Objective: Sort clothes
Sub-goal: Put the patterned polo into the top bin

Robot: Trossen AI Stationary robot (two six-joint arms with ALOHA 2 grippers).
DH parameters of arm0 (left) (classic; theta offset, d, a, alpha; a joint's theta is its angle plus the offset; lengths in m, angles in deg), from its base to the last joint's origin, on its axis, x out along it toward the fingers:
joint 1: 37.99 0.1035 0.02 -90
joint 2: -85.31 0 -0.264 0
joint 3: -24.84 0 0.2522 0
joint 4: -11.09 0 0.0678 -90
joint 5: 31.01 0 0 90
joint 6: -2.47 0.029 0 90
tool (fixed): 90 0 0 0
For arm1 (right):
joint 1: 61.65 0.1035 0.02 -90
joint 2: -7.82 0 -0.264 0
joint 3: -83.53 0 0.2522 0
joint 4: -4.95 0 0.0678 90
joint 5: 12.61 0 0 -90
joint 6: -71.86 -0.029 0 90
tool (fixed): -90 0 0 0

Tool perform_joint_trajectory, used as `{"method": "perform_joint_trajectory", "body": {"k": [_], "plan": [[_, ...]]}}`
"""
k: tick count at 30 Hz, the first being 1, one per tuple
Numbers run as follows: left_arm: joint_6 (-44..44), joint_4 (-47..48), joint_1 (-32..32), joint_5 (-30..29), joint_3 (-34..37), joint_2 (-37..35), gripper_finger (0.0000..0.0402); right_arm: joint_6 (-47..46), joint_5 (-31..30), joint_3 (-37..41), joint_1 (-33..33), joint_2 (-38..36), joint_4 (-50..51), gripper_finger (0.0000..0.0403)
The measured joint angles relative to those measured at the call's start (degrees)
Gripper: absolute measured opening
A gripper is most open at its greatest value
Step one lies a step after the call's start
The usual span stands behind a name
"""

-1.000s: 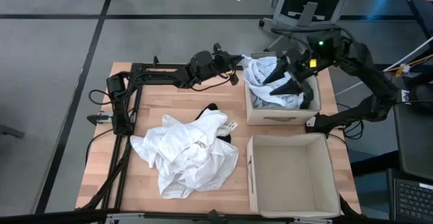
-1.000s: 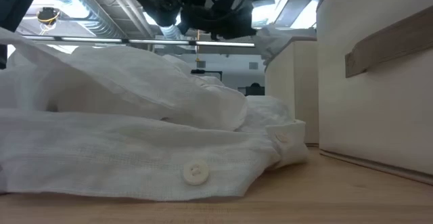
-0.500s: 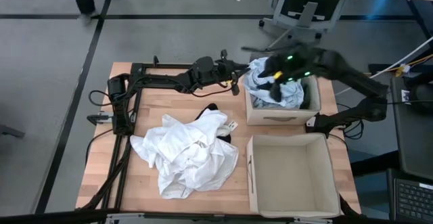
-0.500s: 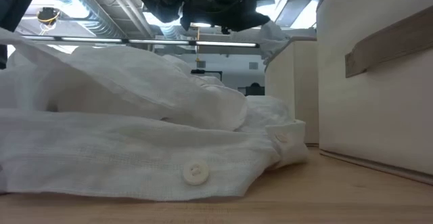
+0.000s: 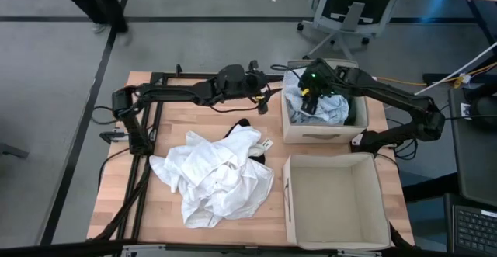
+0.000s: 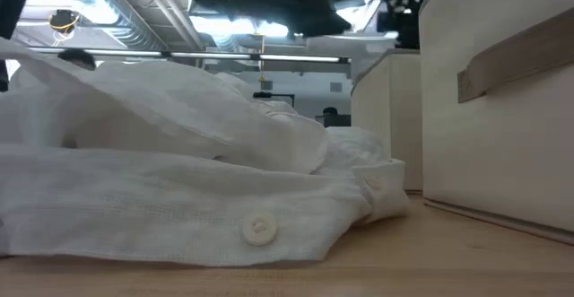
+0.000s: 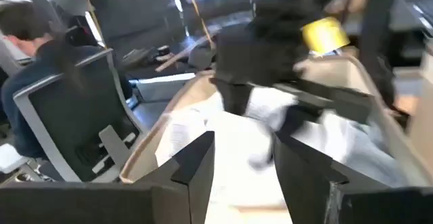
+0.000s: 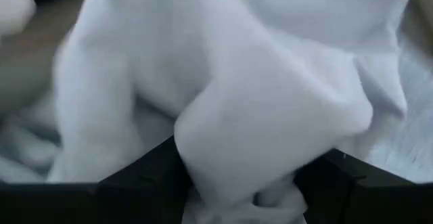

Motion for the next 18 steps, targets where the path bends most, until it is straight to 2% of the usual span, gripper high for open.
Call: {"method": "perform_joint_trajectory", "body": {"k": [4,10,14,18], "plan": [[1.7,14.0,-1.1,-0.3,0.0,-6.2,0.0143,-0.7,1.0,1.7,-2.6,0.0,3.7,0.0221],[-0.2,33.5,-1.5,-0.4,1.2,-12.2,0.0143,-1.4,6.8,6.4,-6.0,-0.1,4.5,0.0220],[-2.3,36.7,-1.7,-0.8,5.0,-14.1,0.0142,-1.7,5.2,7.1,-7.1,-0.2,7.2,0.0220],[-3.8,36.7,-2.7,-2.4,7.9,-17.2,0.0135,-3.1,4.9,1.3,-6.2,-1.9,11.3,0.0220]]}}
